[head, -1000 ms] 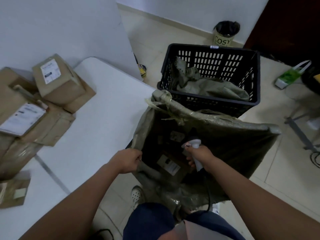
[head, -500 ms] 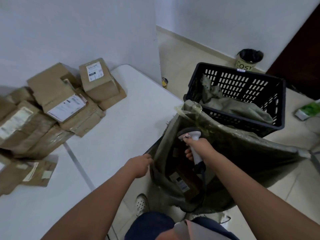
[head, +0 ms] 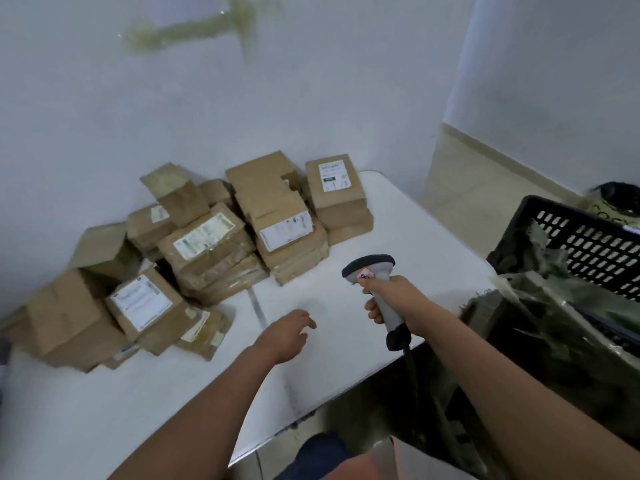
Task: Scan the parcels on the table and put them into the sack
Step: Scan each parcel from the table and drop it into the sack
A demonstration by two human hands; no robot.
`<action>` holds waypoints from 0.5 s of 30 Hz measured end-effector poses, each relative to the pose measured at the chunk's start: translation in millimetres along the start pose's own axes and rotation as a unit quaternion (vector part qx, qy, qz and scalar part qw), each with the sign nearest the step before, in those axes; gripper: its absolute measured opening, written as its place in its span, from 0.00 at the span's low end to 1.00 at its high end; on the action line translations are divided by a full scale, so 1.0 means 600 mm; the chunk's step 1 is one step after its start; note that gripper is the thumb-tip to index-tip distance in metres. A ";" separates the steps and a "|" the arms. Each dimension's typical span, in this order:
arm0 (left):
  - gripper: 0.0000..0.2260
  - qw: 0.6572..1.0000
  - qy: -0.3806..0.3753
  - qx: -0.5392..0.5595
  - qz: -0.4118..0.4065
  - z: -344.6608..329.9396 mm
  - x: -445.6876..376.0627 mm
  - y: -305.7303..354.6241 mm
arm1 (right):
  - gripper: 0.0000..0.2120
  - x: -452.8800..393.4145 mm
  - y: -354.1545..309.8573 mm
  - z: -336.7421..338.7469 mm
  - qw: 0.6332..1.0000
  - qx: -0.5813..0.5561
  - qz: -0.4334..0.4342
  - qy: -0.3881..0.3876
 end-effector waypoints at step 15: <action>0.25 0.812 0.451 0.156 0.336 0.169 0.196 -0.324 | 0.16 -0.057 -0.050 -0.313 0.990 0.097 -0.006 -0.098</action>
Point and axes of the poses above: each hand's wrist, its own x-axis away from the middle knuckle, its own z-axis out of the back of the hand, y = z × x, the point moved 5 cm from there along -x, towards the middle knuckle, and after that the axes turned 2 degrees about z, right-handed, at the moved point
